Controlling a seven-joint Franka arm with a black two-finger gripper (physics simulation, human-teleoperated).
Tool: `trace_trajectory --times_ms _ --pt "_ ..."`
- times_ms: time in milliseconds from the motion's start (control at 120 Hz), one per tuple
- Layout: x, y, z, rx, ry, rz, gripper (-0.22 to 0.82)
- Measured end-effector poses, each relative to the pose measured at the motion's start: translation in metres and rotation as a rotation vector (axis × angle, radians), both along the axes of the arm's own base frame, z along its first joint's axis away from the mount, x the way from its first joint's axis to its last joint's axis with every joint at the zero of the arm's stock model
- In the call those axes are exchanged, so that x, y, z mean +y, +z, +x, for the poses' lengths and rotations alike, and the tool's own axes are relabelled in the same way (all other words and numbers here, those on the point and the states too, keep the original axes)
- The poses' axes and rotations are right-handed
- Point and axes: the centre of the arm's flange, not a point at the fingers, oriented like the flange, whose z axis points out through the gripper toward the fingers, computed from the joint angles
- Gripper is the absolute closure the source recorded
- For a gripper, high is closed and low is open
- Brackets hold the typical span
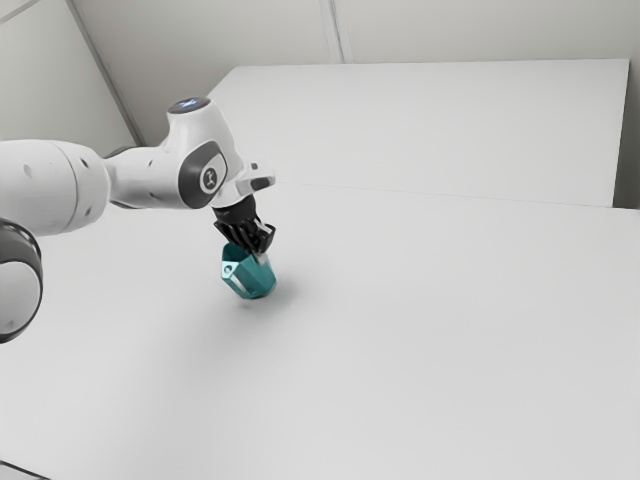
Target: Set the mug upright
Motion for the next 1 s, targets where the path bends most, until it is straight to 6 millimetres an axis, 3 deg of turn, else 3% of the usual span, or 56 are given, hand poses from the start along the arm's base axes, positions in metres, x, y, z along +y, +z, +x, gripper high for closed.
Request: trace_trajectory --times_ms 150,333,500,608,875,1000 --pt "-0.001 0.006 0.000 -0.009 0.003 -0.005 0.64" --pt "-0.001 0.041 -0.004 -0.063 0.002 -0.017 0.47" --pt "0.007 0.096 -0.011 -0.149 -0.004 -0.012 0.25" --pt "0.015 0.154 -0.005 -0.212 -0.022 0.030 0.16" --pt "0.035 0.254 -0.036 -0.234 -0.043 0.138 0.06" --pt "0.053 0.275 -0.049 -0.215 -0.016 0.153 0.04"
